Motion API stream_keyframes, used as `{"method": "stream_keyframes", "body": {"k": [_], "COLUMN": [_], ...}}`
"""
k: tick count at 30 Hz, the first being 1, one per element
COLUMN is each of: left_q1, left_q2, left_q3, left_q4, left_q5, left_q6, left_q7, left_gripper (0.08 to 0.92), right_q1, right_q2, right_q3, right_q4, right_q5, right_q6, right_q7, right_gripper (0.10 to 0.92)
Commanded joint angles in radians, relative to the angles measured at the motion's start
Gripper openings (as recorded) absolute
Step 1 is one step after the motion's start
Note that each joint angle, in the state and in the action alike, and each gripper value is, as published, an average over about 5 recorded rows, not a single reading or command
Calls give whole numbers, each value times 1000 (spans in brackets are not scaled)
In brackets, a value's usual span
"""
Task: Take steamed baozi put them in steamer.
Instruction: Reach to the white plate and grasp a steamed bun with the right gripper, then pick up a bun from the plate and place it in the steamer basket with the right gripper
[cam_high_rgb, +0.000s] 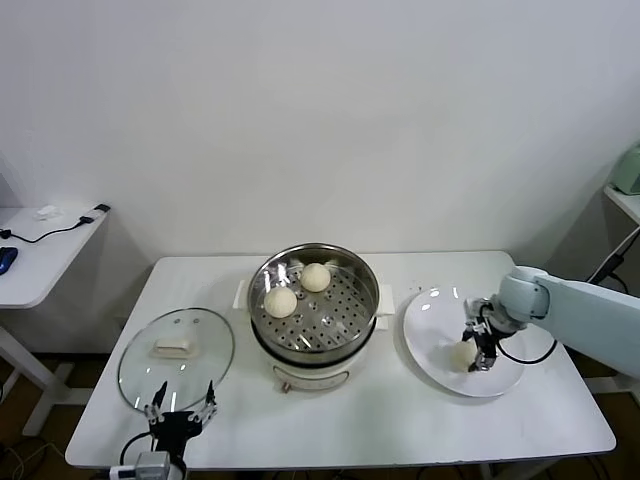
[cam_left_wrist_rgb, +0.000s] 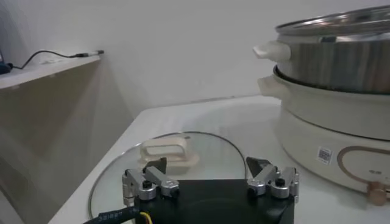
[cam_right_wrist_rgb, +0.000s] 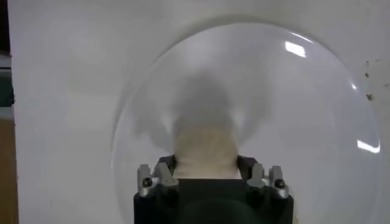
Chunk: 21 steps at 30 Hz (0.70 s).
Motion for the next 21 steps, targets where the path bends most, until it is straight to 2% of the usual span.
{"method": "stream_keyframes", "body": {"k": [1,7,11,16,21], "left_q1": [2,0,-4,-6,-3], "left_q2": [-1,-3,-4,-3,-2], "left_q3": [0,3,11,18,19], "left_q4": [-4,-11,-13,-16,-23], "left_q5": [1,1,4,9,10], "left_q6": [1,5,9,13,15], "left_q7": [0,0,2,3,3], "left_gripper": [823,823,823,823,823], "right_q1": [65,306,520,640,654], "right_q2": [-7,47,168,340,498], "right_q3": [27,17,-8,20,-5], "right_q4": [18,22,46,117,216], "right_q5": [-55,-101,15,148,156], "right_q6": [31,187,279,381,464], "right_q7": [-49,-177,-238,-301,-322], "right_gripper": [607,602,602,602,602]}}
